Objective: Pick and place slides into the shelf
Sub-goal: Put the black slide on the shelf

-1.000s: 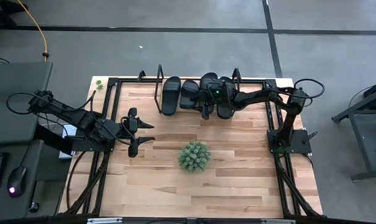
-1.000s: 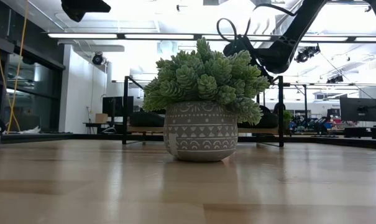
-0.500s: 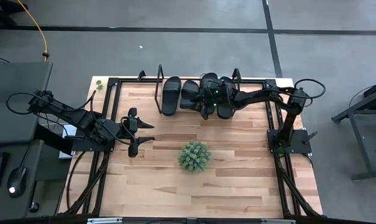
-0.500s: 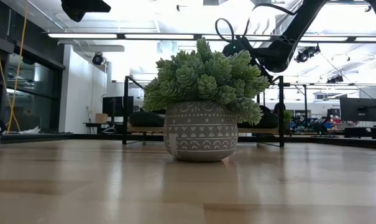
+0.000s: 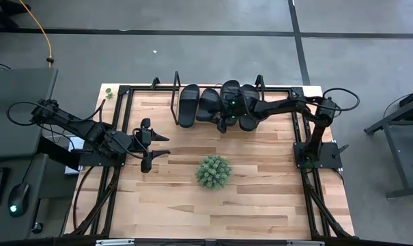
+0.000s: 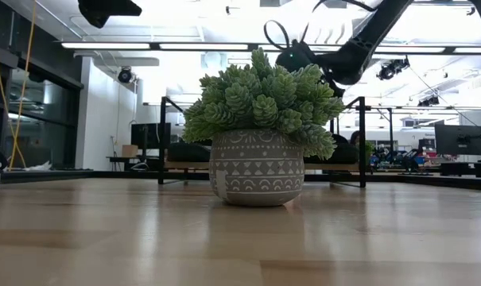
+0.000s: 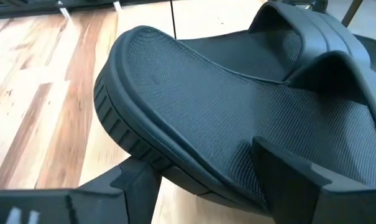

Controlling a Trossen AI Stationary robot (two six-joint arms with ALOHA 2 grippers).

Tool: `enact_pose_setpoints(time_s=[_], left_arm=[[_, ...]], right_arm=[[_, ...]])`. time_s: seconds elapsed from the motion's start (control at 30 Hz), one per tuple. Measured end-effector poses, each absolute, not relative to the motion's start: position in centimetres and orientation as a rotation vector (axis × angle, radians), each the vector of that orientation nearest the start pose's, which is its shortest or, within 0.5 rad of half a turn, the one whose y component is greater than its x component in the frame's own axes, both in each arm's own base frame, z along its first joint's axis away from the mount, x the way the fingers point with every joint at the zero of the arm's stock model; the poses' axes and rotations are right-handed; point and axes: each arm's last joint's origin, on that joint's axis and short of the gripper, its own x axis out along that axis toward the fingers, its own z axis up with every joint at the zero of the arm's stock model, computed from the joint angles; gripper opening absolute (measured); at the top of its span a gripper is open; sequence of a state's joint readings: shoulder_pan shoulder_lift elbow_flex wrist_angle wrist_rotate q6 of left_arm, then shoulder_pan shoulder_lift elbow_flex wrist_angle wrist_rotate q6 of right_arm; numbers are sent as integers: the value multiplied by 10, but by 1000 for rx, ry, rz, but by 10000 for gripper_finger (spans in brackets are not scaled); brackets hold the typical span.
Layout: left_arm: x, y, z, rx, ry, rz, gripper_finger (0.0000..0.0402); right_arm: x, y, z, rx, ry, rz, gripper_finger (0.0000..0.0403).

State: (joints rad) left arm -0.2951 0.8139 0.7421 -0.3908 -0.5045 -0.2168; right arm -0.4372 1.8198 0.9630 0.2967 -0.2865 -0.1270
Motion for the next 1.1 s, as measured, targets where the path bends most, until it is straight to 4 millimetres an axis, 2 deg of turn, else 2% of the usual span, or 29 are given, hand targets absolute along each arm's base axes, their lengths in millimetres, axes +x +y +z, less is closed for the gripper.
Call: enact_pose_setpoints(time_s=[0.27, 0.53, 1.1], left_arm=[[167, -36, 296, -33, 402, 250, 198], [167, -36, 296, -33, 403, 250, 198], [167, -36, 296, -33, 402, 251, 198]], right_arm=[[353, -143, 175, -35, 559, -76, 234], [355, -138, 174, -188, 594, -95, 234], [358, -139, 179, -204, 532, -64, 234]])
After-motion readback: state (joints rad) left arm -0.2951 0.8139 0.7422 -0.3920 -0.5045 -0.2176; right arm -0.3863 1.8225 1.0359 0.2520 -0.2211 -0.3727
